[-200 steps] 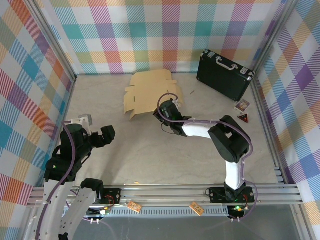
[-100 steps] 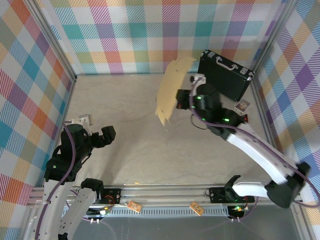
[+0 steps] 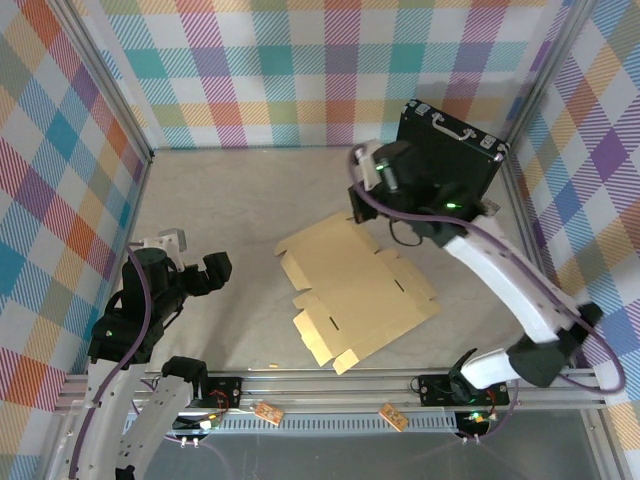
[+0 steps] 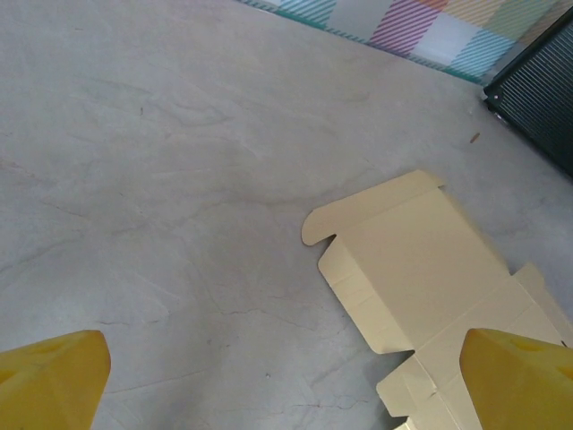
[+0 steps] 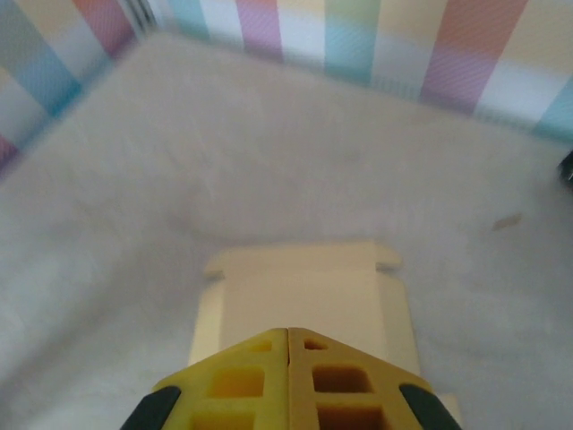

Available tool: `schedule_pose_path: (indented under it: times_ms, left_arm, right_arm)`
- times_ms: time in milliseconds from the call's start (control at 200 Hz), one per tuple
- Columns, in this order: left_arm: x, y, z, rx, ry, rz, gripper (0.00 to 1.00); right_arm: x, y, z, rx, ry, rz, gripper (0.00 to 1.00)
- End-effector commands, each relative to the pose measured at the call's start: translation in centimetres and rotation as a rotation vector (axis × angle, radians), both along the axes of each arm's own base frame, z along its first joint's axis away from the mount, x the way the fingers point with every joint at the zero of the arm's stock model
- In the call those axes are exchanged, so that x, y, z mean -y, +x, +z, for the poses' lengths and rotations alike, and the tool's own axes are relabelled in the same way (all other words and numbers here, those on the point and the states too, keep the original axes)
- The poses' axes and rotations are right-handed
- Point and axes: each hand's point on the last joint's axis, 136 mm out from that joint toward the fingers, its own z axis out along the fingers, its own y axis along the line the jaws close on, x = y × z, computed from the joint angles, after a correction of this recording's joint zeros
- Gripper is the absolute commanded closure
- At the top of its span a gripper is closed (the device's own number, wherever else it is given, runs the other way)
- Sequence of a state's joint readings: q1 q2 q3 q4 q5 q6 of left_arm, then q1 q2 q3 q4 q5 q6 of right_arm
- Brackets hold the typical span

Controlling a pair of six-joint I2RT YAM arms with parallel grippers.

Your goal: Fold the paper box

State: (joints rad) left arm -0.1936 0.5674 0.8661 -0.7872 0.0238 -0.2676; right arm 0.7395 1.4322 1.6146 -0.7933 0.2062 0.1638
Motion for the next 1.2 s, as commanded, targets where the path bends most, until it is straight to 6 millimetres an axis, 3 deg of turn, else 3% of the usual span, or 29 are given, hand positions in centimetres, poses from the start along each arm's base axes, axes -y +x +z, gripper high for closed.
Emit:
schedule_pose_path:
  times_ms: [0,145,330,440,565,820,1080,1195]
  left_arm:
    - [0.2,-0.1,-0.7,-0.018,0.017,-0.012,0.00]
    - [0.4,0.0,-0.7,-0.023,0.010,-0.023,0.00]
    - [0.6,0.0,-0.8,-0.023,0.006,-0.034,0.00]
    - [0.7,0.0,-0.8,-0.026,0.005,-0.039,0.00]
    - [0.7,0.0,-0.9,-0.029,0.007,-0.036,0.00]
    - [1.0,-0.1,-1.0,-0.032,0.010,-0.053,0.00]
    - [1.1,-0.1,-1.1,-0.039,0.011,-0.053,0.00]
    - [1.1,-0.1,-1.2,-0.044,0.012,-0.056,0.00]
  right_arm:
    - [0.9,-0.9,-3.9,-0.115,0.019,-0.040,0.76]
    - [3.1,-3.4,-10.4,-0.326,0.142,-0.155,0.47]
    - [10.0,-7.6,-18.5,-0.518,0.210,-0.446,0.31]
    - [12.5,-9.6,-21.6,-0.616,0.218,-0.558,0.23]
    - [13.9,-11.1,-23.3,-0.685,0.211,-0.674,0.10]
    - [14.3,-14.1,-26.0,-0.838,0.195,-0.745,0.06]
    - [13.1,-16.4,-27.9,-0.937,0.288,-0.715,0.04]
    - [11.9,-16.0,-28.0,-0.943,0.359,-0.670,0.04]
